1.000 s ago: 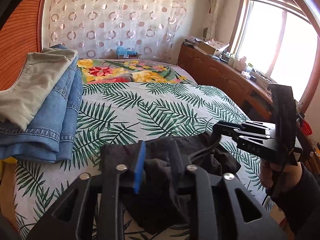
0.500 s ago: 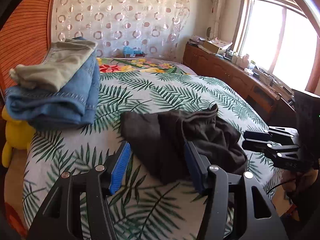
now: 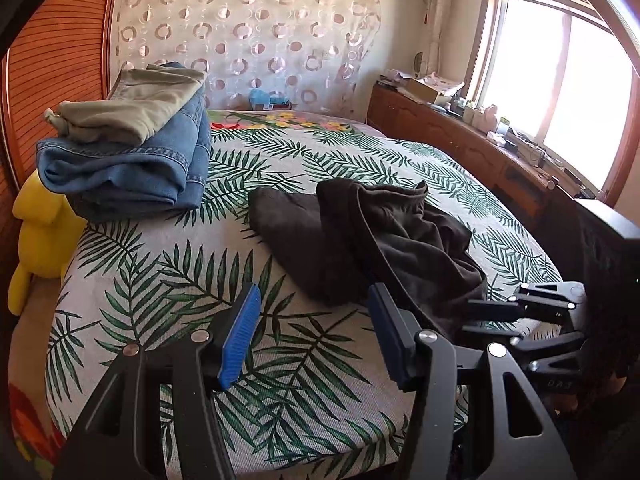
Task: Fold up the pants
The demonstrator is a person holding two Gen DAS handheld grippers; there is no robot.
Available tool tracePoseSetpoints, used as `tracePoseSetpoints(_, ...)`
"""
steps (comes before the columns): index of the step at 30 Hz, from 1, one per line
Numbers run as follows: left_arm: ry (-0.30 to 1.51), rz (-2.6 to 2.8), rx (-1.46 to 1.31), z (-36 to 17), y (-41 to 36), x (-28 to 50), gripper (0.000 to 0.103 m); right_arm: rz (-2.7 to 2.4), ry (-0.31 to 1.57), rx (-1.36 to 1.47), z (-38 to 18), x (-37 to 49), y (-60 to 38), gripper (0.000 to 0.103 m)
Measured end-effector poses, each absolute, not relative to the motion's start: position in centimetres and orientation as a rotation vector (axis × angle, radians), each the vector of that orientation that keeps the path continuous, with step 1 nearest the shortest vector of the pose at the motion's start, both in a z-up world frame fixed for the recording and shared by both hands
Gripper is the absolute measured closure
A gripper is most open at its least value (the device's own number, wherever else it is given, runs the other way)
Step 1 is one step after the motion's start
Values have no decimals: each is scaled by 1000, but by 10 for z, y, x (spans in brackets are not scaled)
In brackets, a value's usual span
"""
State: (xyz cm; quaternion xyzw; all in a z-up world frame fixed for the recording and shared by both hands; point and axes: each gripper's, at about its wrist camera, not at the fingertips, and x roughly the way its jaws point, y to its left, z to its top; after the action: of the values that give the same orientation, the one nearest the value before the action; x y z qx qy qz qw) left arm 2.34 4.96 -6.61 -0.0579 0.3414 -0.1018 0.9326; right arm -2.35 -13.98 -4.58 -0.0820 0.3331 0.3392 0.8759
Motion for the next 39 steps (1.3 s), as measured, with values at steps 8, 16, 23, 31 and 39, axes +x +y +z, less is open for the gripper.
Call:
tracePoseSetpoints(8,699,-212,-119,-67,46,24,46,737,724,-207,-57,-21,-130,72)
tracePoseSetpoints(16,708,-213,-115,-69,45,32,46,752,696,-265,-51,-18,-128,96)
tracePoseSetpoints(23,694,-209,-112,-64,42,48,46,663,571,-289,-3,11,-147,97)
tracePoseSetpoints(31,694,-225,-91,-62,31,67,46,570,522,-317,28,73,-146,98)
tracePoseSetpoints(39,719,-241,-88,-73,25,78,58,534,589,-233,10,125,-140,97)
